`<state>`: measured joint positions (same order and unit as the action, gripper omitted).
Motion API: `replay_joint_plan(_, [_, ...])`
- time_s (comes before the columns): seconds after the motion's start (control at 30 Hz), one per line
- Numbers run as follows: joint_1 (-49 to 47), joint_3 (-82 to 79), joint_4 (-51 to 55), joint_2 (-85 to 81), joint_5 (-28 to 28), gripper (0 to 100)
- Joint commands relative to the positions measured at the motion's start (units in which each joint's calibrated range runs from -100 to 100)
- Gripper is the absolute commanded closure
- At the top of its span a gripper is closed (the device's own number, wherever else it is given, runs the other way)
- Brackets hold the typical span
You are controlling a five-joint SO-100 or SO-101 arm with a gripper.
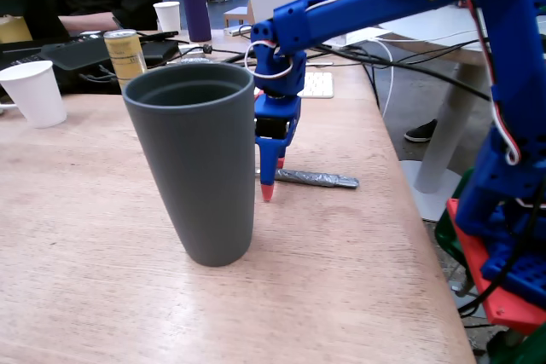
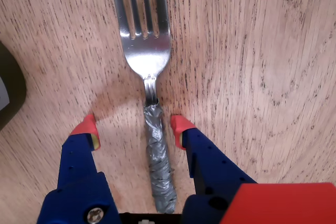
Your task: Grab the fork and place it in gray glass
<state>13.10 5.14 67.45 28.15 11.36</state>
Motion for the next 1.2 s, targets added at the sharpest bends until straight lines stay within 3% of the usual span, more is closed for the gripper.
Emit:
replay_joint_plan(0.0, [0.3, -0.3, 0.0, 0.0, 0.1, 70])
replay_joint_plan(0.07, [0.3, -0.3, 0.0, 0.0, -0.5, 72])
replay_joint_plan(0.1, [0.3, -0.3, 0.0, 0.1, -0.5, 77])
replay_joint_plan(0.17, [0.3, -0.3, 0.1, 0.1, 0.0, 100])
replay_joint_plan(0.7, [0.1, -0.3, 0.4, -1.1, 0.0, 100])
replay_joint_plan(1.17, [0.3, -6.4, 4.7, -25.0, 0.1, 100])
